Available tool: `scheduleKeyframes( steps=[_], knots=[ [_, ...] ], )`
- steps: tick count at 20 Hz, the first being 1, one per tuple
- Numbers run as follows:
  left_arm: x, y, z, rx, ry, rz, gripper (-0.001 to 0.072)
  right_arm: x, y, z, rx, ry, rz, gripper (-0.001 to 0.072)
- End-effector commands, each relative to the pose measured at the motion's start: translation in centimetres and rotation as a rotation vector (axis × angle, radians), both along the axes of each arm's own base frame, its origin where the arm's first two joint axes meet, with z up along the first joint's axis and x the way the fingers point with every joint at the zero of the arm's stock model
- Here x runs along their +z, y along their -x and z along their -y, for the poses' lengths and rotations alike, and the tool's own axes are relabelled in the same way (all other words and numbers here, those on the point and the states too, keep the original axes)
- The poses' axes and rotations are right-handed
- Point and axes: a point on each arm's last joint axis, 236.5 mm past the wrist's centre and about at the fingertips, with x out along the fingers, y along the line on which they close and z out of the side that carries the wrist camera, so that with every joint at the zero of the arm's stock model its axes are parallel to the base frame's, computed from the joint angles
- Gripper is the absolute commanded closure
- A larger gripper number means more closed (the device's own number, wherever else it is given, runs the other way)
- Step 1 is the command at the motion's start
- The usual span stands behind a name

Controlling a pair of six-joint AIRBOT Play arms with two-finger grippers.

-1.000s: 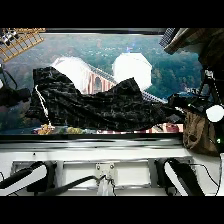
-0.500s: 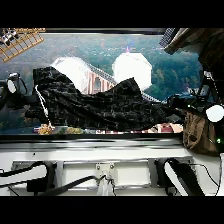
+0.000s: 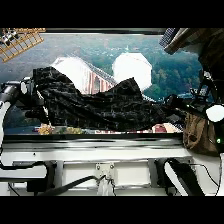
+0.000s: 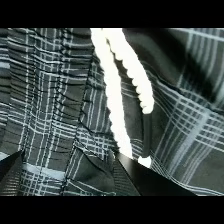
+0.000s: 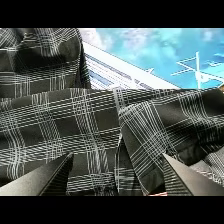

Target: Fold the clothes and pants, and hang the long-sleeved shirts on hangers.

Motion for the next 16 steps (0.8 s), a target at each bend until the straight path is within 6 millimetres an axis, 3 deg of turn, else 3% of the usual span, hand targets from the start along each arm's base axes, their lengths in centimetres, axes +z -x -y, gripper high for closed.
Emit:
scheduleKeyframes(
  steps=[1,3,4,5,8,10,12,14,16],
  knots=[
    [0.0,-0.1,-1.4,-0.016,-0.063,-0.007,0.0136,-0.1,0.2,-0.2,0.004,-0.007,-0.009,0.0095],
    [0.0,0.0,-1.6,-0.010,-0.072,-0.008,0.0139,-0.1,0.2,-0.2,0.004,-0.006,-0.009,0.0095],
    [0.0,-0.1,-1.6,-0.010,-0.069,-0.004,0.0225,-0.1,0.1,-0.2,0.004,-0.006,-0.008,0.0095],
    [0.0,-0.3,-1.5,-0.013,-0.069,0.000,0.0245,-0.1,0.1,-0.2,0.003,-0.006,-0.006,0.0095],
    [-0.9,-0.1,-1.2,-0.013,-0.057,-0.019,0.0252,0.0,0.0,-0.1,0.002,-0.005,-0.003,0.0095],
    [-1.9,0.3,-0.7,-0.004,-0.034,-0.047,0.0345,-0.1,0.1,-0.2,0.003,-0.006,-0.003,0.0096],
    [-2.4,0.6,-0.7,-0.007,-0.035,-0.067,0.0378,-0.1,0.1,-0.2,0.003,-0.006,-0.005,0.0096],
    [-2.3,0.6,-0.7,-0.006,-0.036,-0.066,0.0491,-0.1,0.1,-0.2,0.003,-0.006,-0.006,0.0096],
    [-2.0,0.4,-0.8,-0.005,-0.038,-0.061,0.0514,0.0,0.0,-0.1,0.002,-0.006,-0.002,0.0097]
  ],
)
